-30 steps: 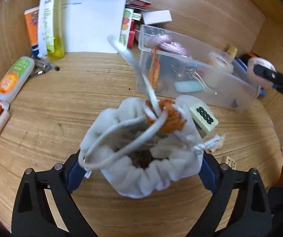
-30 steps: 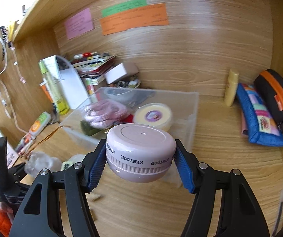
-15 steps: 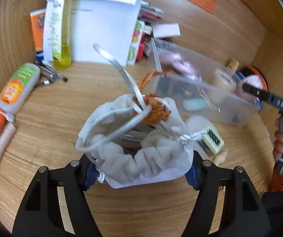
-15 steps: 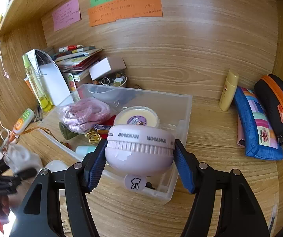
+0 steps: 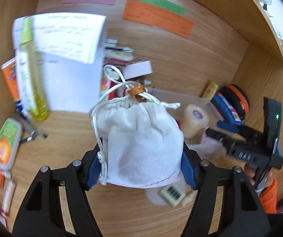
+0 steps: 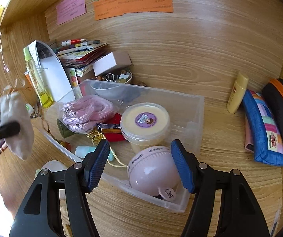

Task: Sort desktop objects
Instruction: 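Lower the white pouch into the clear box and open the left tool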

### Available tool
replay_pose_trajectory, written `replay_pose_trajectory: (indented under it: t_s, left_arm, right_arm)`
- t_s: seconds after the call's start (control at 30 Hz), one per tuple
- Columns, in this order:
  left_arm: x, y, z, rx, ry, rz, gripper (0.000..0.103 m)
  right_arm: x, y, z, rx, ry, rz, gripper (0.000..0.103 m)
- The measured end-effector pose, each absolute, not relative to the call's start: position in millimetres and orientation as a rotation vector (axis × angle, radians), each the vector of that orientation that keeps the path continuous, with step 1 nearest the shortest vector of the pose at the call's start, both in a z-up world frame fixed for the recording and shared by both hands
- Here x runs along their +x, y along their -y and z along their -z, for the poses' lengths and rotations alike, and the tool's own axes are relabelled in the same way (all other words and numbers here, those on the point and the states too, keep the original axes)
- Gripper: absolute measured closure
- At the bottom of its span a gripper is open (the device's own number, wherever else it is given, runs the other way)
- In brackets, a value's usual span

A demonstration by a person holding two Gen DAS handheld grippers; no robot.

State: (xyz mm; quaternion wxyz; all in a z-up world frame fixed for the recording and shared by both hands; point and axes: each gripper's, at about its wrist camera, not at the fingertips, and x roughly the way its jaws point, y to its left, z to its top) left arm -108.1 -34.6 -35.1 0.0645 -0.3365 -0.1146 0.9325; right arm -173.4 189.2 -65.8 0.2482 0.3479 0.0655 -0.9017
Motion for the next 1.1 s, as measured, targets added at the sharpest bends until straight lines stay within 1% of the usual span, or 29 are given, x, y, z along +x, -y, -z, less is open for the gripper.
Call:
replay_pose_trajectory:
  t_s: [0.13, 0.27, 0.53, 0.67, 0.77, 0.9, 1.0, 1.07, 1.1]
  left_arm:
    - [-130, 23, 33, -1.015, 0.322, -2.788, 0.038]
    - [-153, 21, 36, -1.037, 0.32, -2.778, 0.039]
    - [-180, 6, 45, -1.069, 0.205, -2.789, 0.039]
    - [-196, 2, 51, -1.114, 0.184, -2.775, 0.038]
    - [-206, -7, 57, -1.138, 0.113, -2.783, 0.038]
    - [-208, -17, 58, -1.141, 0.023, -2.801, 0.038]
    - [-200, -13, 51, -1.132, 0.03, -2.808, 0.037]
    - [-192, -10, 44, -1.114, 0.044, -2.814, 0.035]
    - [-186, -9, 40, -1.097, 0.041, -2.822, 0.032]
  right_arm:
    - [-171, -190, 66, 0.931, -0.176, 2.457, 0.042]
    - [-169, -198, 60, 0.906, -0.127, 2.454, 0.042]
    - [-167, -204, 57, 0.895, -0.075, 2.433, 0.041]
    - [-161, -201, 54, 0.876, -0.089, 2.422, 0.041]
    - [-157, -198, 54, 0.866, -0.114, 2.415, 0.04]
    - [-154, -192, 54, 0.855, -0.145, 2.412, 0.034]
    - [-152, -189, 55, 0.853, -0.158, 2.4, 0.034]
    - [-151, -187, 56, 0.856, -0.17, 2.39, 0.034]
    - [-150, -186, 56, 0.857, -0.174, 2.385, 0.034]
